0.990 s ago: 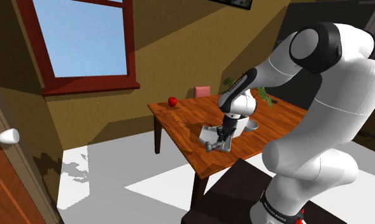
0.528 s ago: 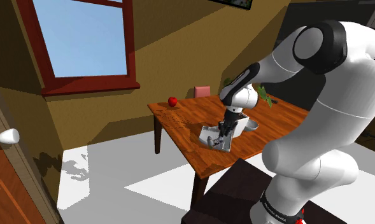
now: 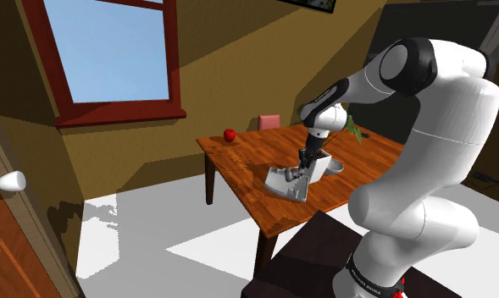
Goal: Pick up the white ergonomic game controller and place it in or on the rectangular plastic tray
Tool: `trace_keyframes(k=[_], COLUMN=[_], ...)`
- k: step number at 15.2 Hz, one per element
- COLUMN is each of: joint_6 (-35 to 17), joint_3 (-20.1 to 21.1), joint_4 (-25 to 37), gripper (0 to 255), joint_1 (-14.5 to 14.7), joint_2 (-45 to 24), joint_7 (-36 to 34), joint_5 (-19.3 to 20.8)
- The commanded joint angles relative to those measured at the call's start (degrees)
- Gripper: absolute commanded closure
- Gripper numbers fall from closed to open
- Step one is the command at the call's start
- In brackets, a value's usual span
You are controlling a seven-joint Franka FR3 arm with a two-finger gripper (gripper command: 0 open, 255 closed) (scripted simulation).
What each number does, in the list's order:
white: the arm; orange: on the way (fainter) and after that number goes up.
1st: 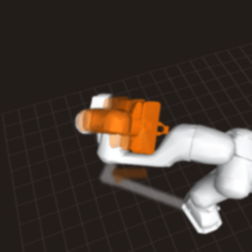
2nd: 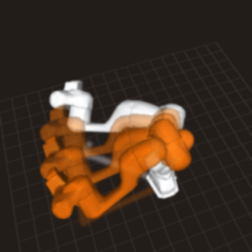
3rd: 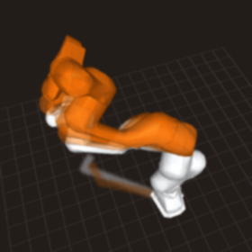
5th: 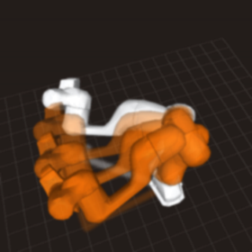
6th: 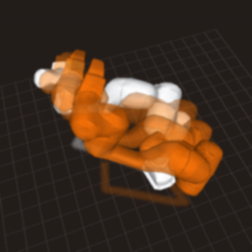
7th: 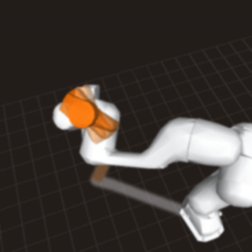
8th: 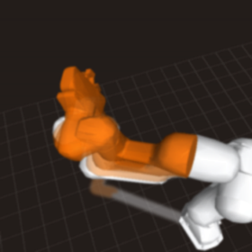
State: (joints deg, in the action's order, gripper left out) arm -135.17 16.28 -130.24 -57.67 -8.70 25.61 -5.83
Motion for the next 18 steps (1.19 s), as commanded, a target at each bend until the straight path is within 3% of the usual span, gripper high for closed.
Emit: trace_keyframes(k=[1, 18], joint_6=[1.84, -9.58], joint_3=[-0.92, -2.25], joint_4=[4.59, 3.56], gripper=[255, 255], joint_1=[-0.68, 0.50], joint_2=[-2.93, -13.53], joint_7=[0.72, -0.18], joint_5=[1.25, 3.95])
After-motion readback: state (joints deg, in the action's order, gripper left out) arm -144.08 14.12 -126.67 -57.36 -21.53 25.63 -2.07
